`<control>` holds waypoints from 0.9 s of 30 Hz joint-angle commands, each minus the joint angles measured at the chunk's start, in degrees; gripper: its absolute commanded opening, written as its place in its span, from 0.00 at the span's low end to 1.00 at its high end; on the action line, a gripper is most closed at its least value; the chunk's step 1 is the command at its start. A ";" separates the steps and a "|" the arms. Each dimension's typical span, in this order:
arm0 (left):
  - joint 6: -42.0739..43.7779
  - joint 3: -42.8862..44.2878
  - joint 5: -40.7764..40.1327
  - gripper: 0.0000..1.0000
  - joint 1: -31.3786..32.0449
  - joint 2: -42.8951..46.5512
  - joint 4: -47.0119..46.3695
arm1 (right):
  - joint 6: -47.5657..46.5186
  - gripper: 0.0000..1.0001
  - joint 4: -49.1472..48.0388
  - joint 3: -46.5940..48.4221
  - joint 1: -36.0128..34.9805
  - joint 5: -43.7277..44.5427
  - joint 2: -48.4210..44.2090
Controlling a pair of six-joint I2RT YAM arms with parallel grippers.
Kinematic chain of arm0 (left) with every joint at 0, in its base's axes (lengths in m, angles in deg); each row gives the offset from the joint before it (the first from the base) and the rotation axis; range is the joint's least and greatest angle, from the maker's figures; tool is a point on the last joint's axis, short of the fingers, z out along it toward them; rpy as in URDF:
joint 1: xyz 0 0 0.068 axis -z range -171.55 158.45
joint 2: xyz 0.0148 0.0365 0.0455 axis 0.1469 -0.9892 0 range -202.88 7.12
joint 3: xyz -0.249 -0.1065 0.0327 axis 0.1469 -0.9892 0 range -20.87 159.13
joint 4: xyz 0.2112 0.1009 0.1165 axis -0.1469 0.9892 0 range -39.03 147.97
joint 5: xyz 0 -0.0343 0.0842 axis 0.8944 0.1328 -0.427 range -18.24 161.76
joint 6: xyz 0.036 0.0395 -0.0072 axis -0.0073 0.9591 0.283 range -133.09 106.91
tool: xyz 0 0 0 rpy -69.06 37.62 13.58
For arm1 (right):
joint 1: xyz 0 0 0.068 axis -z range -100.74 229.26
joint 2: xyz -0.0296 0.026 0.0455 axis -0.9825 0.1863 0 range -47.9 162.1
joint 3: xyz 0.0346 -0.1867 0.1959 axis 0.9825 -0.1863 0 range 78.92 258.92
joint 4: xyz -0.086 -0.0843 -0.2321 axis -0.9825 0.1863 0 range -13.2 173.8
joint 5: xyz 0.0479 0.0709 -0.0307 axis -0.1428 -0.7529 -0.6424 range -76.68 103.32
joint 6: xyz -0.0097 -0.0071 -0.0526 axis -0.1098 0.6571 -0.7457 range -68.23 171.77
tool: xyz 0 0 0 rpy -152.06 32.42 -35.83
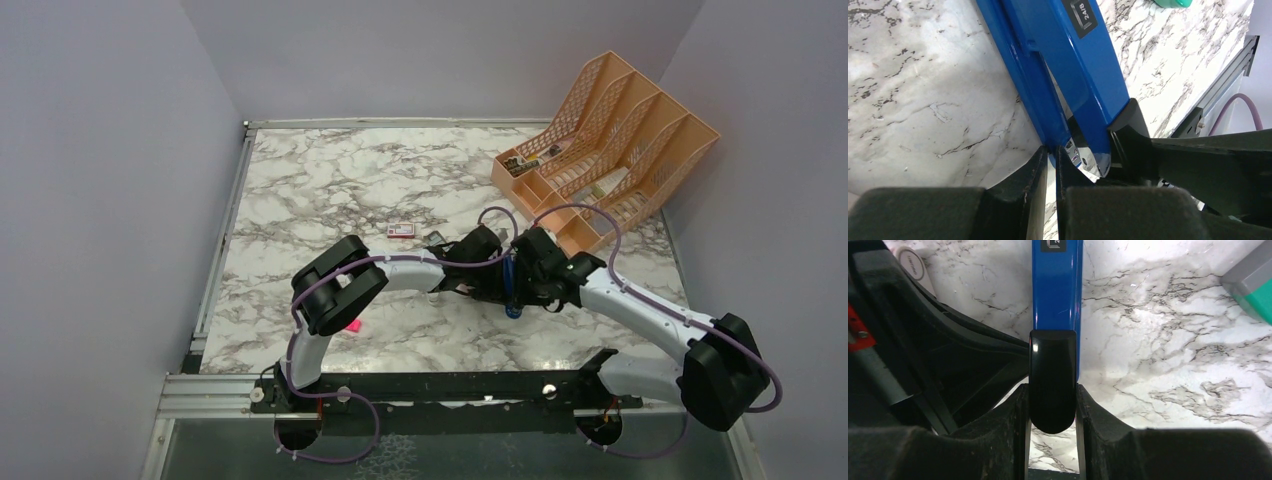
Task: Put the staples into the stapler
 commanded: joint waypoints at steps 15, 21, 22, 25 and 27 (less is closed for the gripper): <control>-0.39 -4.07 -8.08 0.15 -0.52 3.72 -0.56 | 8.11 0.29 -5.62 -5.66 -1.83 0.74 9.71; 0.58 -4.85 -9.34 0.16 -0.85 5.63 -0.01 | 8.63 0.37 -3.14 -1.59 -1.80 3.51 4.83; 0.88 -4.61 -9.50 0.16 -0.86 5.75 0.37 | 8.70 0.39 -2.49 -0.67 -1.83 4.20 4.04; 1.42 -4.18 -10.48 0.17 -0.97 6.31 1.12 | 8.71 0.45 -1.06 1.72 -1.80 5.89 1.88; 1.73 -4.10 -10.84 0.17 -0.99 6.77 1.13 | 8.73 0.49 -0.58 2.57 -1.80 6.35 0.91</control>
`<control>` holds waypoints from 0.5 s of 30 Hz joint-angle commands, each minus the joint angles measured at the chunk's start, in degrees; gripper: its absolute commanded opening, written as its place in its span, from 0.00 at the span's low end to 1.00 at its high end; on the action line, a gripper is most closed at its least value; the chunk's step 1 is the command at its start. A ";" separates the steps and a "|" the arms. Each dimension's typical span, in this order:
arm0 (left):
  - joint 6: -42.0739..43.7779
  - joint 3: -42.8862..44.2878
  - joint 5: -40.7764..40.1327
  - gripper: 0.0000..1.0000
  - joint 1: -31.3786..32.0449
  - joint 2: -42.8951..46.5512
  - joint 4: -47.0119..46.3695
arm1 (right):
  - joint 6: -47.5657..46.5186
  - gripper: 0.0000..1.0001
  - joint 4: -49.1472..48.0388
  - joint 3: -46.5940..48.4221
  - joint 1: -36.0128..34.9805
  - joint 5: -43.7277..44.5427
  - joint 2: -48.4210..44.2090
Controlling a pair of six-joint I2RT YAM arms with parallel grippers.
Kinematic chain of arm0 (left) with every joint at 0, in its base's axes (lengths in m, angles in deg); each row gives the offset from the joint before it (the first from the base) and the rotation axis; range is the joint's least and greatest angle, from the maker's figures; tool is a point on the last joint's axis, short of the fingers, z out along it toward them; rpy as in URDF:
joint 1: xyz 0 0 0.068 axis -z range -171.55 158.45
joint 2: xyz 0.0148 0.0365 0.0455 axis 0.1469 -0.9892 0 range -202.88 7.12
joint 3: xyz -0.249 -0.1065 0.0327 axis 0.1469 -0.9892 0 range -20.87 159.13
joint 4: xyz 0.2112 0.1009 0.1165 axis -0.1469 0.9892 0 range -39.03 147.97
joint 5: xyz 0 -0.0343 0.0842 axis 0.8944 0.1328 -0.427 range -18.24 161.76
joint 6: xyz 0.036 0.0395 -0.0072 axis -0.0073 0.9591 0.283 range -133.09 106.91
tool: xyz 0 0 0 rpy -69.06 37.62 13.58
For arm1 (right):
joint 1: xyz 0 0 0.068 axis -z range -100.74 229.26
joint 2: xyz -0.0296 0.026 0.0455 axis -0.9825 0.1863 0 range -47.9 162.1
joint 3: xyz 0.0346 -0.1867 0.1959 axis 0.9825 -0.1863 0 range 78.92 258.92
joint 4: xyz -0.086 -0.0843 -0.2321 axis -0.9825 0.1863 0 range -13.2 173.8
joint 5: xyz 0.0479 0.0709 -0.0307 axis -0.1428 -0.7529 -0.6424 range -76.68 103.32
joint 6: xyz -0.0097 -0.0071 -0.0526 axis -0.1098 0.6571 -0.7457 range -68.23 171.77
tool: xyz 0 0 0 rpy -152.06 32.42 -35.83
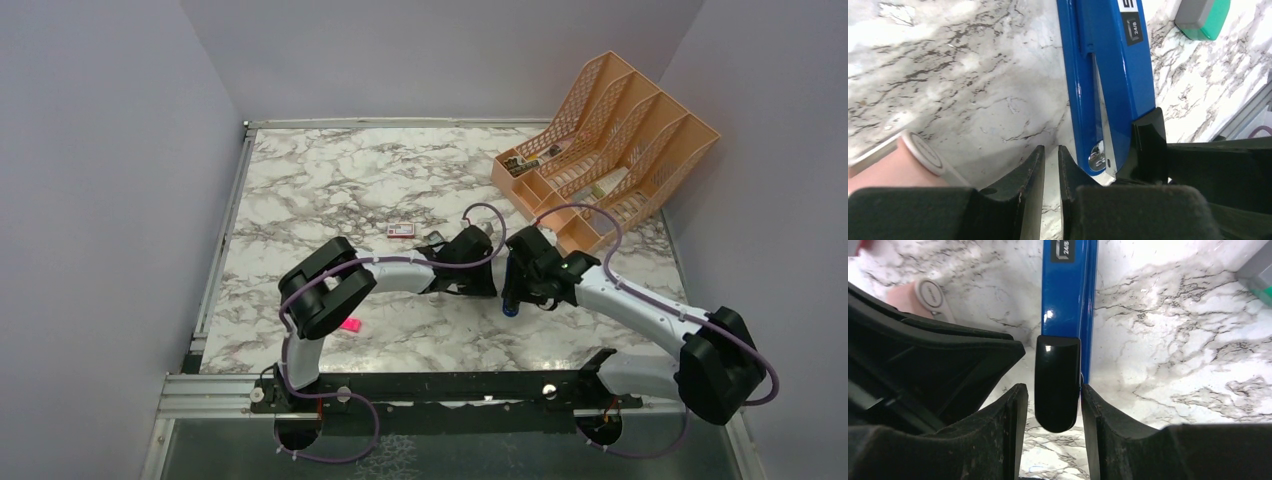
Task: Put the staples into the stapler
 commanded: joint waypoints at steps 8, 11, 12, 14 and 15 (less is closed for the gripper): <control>3.24 0.49 -4.40 0.20 -0.55 5.69 3.12 | 1.37 0.58 4.25 4.35 -0.27 5.25 -5.70; 4.52 0.23 -5.75 0.25 -0.61 8.39 3.50 | 1.23 0.61 4.57 4.36 -0.29 6.38 -8.58; 5.12 0.14 -6.64 0.28 -0.58 9.58 3.94 | 1.09 0.62 4.58 4.34 -0.27 6.83 -9.68; 6.47 0.13 -9.65 0.36 -0.59 12.10 5.63 | 0.25 0.65 4.48 4.38 -0.31 7.65 -11.93; 7.30 0.13 -11.37 0.40 -0.62 13.53 6.87 | -0.39 0.68 4.60 4.56 -0.24 7.94 -13.26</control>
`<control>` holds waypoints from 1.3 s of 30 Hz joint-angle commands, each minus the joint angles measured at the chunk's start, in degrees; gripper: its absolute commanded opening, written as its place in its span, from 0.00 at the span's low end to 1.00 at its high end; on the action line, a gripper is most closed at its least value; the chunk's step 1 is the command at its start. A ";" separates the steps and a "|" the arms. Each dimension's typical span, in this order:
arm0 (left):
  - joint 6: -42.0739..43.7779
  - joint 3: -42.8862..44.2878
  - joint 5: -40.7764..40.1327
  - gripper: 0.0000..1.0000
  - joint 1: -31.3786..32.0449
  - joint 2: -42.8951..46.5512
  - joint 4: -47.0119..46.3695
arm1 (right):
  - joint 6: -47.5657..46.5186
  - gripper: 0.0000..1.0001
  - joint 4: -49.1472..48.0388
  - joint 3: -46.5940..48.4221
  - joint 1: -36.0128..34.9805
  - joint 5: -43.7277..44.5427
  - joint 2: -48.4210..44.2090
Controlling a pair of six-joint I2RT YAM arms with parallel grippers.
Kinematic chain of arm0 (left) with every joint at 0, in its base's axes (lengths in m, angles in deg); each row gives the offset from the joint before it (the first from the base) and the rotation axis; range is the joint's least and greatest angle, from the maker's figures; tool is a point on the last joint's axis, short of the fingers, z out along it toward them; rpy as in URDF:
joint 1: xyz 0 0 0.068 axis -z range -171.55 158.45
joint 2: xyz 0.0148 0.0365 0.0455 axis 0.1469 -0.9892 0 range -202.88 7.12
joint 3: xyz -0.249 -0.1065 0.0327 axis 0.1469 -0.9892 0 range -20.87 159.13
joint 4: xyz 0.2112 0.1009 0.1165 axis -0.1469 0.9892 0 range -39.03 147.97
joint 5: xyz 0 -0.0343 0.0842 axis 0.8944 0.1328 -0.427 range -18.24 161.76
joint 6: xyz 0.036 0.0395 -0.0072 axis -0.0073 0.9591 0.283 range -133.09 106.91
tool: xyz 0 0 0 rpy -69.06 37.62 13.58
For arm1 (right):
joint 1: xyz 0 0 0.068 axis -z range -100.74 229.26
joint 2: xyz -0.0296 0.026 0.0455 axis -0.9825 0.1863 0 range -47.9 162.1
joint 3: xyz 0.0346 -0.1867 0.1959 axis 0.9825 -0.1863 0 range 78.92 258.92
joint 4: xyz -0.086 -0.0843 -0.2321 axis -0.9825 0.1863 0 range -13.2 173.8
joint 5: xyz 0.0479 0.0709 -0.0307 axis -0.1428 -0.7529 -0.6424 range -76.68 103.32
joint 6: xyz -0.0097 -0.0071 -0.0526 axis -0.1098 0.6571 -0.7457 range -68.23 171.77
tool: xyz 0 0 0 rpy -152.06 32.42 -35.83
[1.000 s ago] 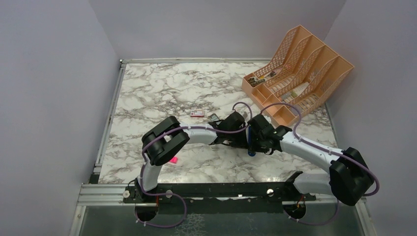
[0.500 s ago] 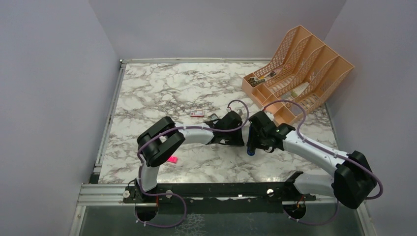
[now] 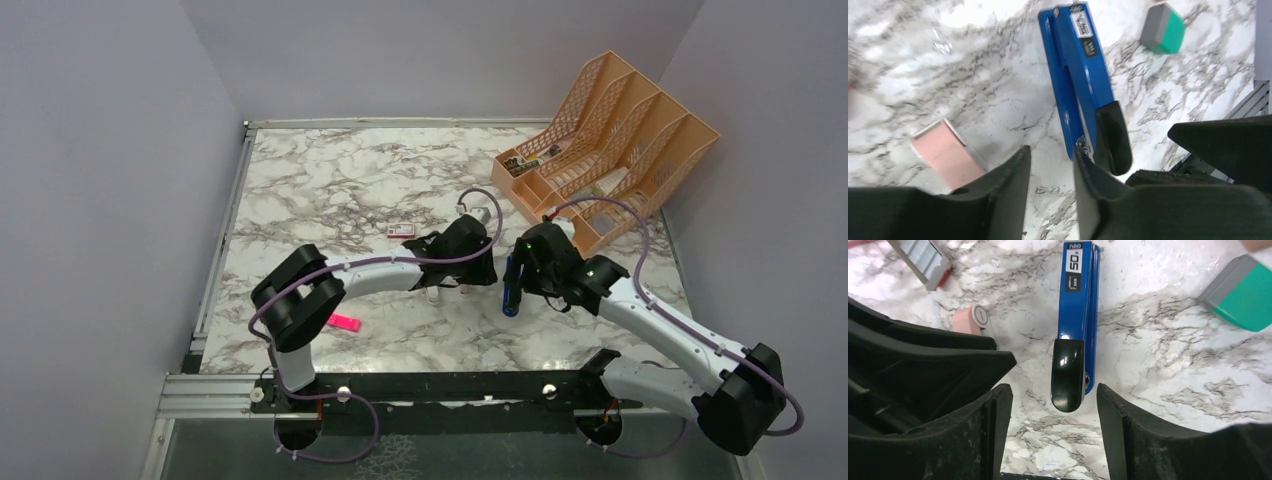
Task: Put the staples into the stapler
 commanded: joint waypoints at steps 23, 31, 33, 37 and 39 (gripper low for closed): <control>13.95 -4.05 -43.59 0.96 -0.27 57.03 31.93 | -6.43 1.00 19.45 23.71 -0.22 26.54 -21.14; 17.40 2.02 -47.14 0.99 -0.27 65.22 36.98 | -11.15 1.00 20.60 32.33 -0.21 30.73 -22.81; 17.94 2.61 -47.43 0.99 -0.24 66.12 37.31 | -12.07 1.00 20.22 33.15 -0.20 30.70 -22.93; 18.19 2.90 -47.99 0.99 -0.25 66.89 37.84 | -12.64 1.00 20.04 33.59 -0.19 30.69 -22.77; 18.11 3.02 -48.13 0.99 -0.27 66.96 38.23 | -12.48 1.00 20.05 33.44 -0.19 30.70 -22.68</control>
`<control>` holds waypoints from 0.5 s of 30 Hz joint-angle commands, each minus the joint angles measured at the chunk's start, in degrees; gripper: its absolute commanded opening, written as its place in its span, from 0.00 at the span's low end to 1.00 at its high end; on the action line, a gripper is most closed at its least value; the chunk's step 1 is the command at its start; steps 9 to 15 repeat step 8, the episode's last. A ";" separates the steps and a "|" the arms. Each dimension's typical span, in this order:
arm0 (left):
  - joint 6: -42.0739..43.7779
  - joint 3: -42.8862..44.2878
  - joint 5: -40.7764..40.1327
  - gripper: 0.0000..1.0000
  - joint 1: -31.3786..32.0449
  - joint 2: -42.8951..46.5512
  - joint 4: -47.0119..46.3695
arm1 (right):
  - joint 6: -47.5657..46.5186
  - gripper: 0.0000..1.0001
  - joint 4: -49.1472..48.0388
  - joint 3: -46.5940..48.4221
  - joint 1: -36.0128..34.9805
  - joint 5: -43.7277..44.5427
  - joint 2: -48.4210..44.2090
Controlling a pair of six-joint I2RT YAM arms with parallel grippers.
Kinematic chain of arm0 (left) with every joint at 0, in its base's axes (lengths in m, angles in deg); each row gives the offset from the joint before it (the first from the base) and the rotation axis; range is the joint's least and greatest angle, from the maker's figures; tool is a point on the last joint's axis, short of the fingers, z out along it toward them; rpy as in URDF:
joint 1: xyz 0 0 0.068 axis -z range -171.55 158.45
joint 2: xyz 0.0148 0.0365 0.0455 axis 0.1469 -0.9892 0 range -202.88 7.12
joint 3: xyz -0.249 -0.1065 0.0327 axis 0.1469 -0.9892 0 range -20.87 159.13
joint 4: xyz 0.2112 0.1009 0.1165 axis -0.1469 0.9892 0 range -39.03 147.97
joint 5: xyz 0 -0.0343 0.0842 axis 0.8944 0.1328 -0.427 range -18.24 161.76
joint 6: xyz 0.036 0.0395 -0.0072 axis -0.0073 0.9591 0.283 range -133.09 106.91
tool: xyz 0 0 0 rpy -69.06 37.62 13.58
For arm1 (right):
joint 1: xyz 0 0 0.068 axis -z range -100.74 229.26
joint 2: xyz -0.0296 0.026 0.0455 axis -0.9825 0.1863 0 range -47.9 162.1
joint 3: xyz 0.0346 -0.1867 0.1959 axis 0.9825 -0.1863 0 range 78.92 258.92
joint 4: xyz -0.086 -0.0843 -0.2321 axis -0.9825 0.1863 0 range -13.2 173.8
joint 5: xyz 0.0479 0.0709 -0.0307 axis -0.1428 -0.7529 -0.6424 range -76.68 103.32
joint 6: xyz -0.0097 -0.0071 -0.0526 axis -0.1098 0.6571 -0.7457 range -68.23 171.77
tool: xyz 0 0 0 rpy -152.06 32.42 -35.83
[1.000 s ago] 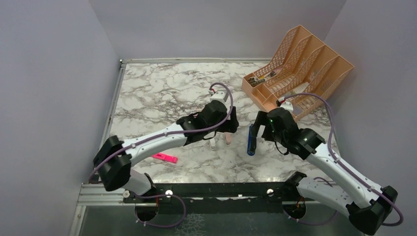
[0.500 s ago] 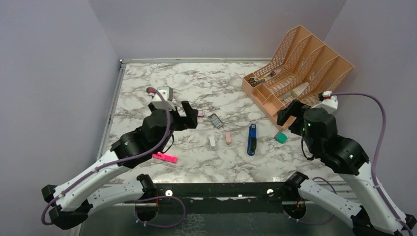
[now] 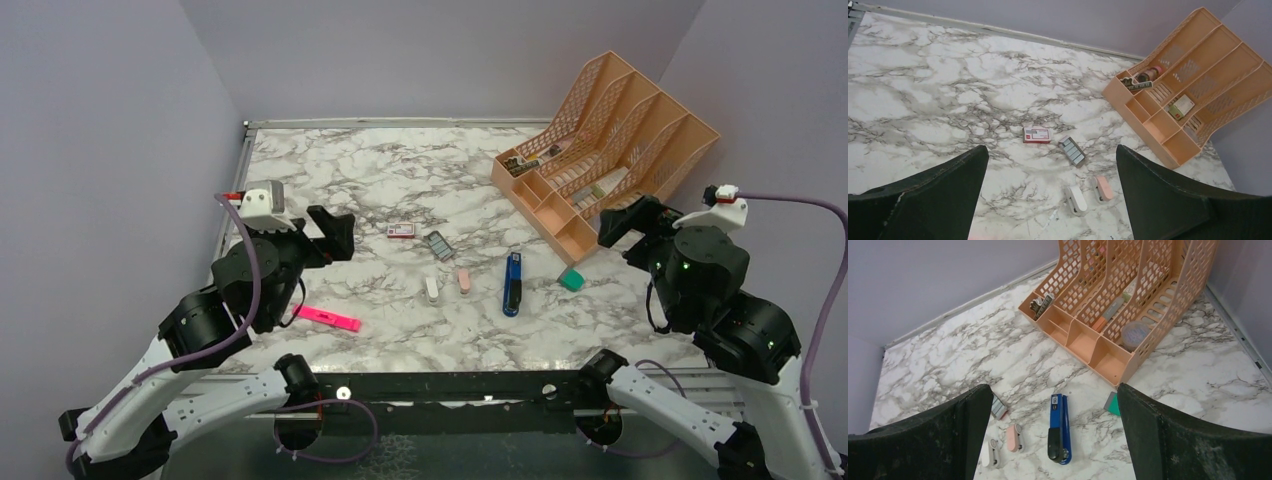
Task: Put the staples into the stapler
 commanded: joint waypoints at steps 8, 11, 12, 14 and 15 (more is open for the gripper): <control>1.68 1.35 -2.55 0.99 -0.18 -0.02 2.65 | -0.73 1.00 1.10 -0.07 -0.16 2.35 0.45; 1.68 1.35 -2.55 0.99 -0.18 -0.02 2.65 | -0.73 1.00 1.10 -0.07 -0.16 2.35 0.45; 1.68 1.35 -2.55 0.99 -0.18 -0.02 2.65 | -0.73 1.00 1.10 -0.07 -0.16 2.35 0.45; 1.68 1.35 -2.55 0.99 -0.18 -0.02 2.65 | -0.73 1.00 1.10 -0.07 -0.16 2.35 0.45; 1.68 1.35 -2.55 0.99 -0.18 -0.02 2.65 | -0.73 1.00 1.10 -0.07 -0.16 2.35 0.45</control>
